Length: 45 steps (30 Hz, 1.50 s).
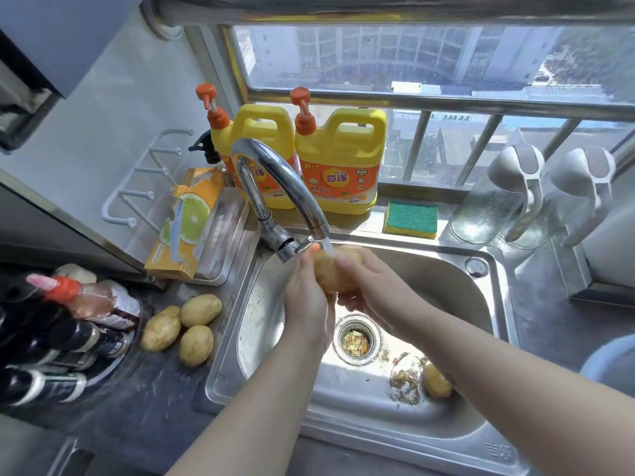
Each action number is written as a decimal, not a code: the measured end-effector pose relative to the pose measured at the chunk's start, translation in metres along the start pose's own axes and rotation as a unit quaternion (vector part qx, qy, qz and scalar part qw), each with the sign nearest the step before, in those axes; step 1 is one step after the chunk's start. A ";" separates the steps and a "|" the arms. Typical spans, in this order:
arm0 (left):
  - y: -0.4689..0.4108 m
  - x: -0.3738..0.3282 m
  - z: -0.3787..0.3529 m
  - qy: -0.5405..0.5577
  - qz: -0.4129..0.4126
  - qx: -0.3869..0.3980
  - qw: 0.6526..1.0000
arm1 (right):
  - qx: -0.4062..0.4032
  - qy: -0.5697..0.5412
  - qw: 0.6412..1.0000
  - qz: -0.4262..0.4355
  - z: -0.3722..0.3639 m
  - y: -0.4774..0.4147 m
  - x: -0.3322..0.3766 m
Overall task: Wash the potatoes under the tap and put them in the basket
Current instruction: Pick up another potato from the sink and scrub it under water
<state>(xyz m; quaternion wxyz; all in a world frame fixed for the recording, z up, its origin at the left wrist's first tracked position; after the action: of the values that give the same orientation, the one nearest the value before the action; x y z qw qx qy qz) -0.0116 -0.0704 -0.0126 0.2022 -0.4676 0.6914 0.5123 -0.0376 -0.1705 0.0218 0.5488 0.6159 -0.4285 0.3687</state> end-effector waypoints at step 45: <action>0.002 -0.010 -0.008 -0.029 0.002 -0.060 0.998 | -0.010 0.026 0.999 0.047 0.009 0.009 -0.010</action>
<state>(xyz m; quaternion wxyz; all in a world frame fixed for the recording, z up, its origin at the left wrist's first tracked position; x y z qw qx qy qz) -0.0071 -0.0725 -0.0006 0.1925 -0.4625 0.6544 0.5663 -0.0494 -0.1782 0.0151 0.5481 0.5798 -0.4463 0.4054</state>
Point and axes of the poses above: each hand's wrist, its own y-axis away from the middle knuckle, its own z-axis out of the back of the hand, x = y × z, the point moved 5 cm from there along -y, towards the middle knuckle, and after that the axes turned 1 degree about -z, right-handed, at the moved point
